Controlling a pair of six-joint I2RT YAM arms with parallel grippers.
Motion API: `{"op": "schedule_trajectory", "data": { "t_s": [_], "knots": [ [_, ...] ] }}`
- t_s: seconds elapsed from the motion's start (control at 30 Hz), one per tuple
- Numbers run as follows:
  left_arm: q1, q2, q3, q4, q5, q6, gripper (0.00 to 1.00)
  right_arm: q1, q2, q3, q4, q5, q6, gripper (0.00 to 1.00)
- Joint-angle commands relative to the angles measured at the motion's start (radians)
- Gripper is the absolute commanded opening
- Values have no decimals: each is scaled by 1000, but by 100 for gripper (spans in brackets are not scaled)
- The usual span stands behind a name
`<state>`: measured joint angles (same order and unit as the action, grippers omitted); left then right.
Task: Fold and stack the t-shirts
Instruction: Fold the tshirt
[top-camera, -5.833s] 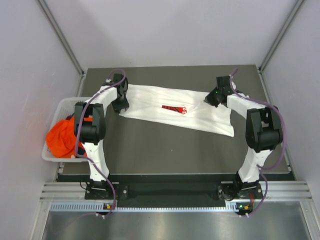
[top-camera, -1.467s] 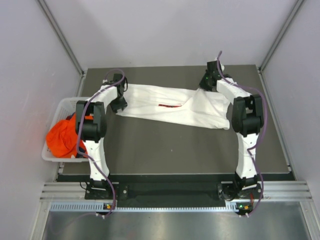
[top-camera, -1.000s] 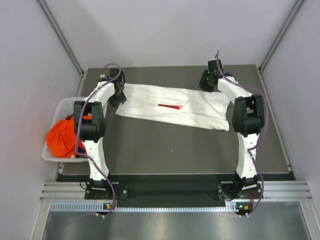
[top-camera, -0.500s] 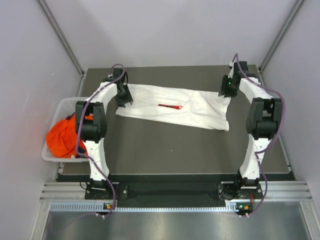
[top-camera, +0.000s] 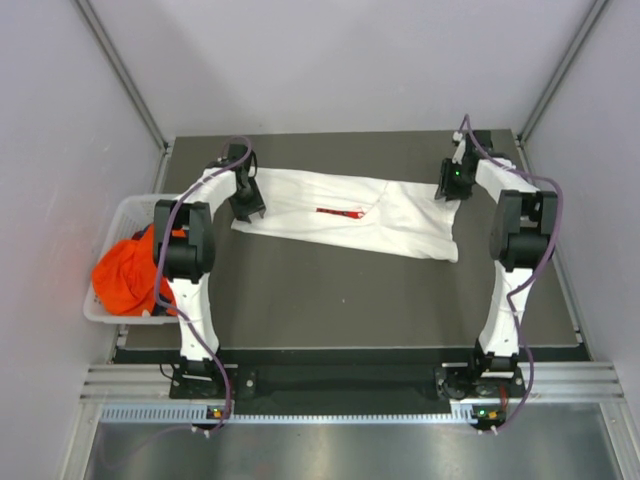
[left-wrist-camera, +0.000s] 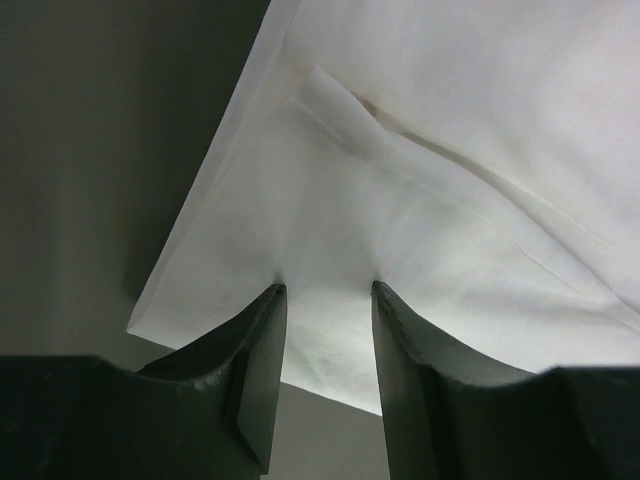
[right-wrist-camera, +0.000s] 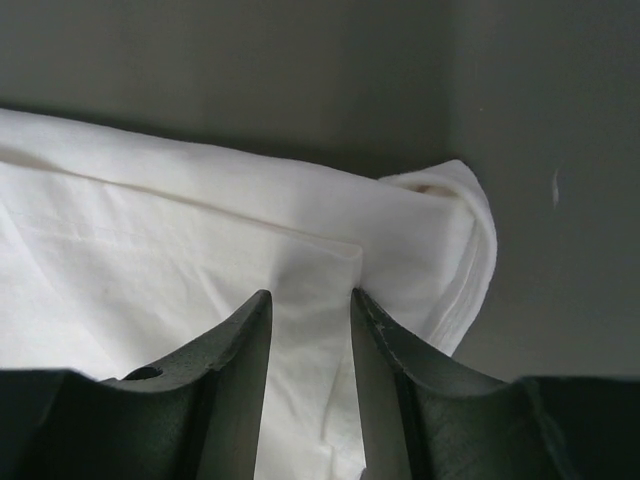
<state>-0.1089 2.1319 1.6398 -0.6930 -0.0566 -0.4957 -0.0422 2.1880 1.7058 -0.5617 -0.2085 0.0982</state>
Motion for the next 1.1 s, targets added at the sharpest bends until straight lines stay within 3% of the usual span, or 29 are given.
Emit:
{"op": "schedule_trajectory", "data": {
  "t_s": [0.0,0.13,0.17,0.27,0.43,0.6,0.63,0.73,0.9,1.07],
  "knots": [
    [8,11,-14,32,-28,-4,45,-5,10,52,37,4,-23,38],
    [11,11,-20,29,-43,-7,45,-5,9,49,51,26,-23,32],
    [11,13,-24,29,-45,-9,45,-7,7,48,57,34,-23,20],
    [12,11,-34,35,-48,-10,45,-7,-4,35,86,89,-17,0],
    [14,11,-43,38,-51,-15,45,-16,-75,-55,195,152,-3,0],
    [14,8,-44,38,-54,-17,45,-27,-85,-77,231,69,-11,0],
    [14,8,-44,36,-54,-17,45,-27,-77,-61,215,54,-14,11],
    [14,10,-43,38,-49,-23,45,-27,-63,-46,201,0,-18,30],
    [14,8,-40,39,-45,-24,45,-25,-40,-40,194,-5,-14,30],
    [14,8,-40,39,-45,-27,45,-24,-22,-34,197,4,-11,20]
  ]
}}
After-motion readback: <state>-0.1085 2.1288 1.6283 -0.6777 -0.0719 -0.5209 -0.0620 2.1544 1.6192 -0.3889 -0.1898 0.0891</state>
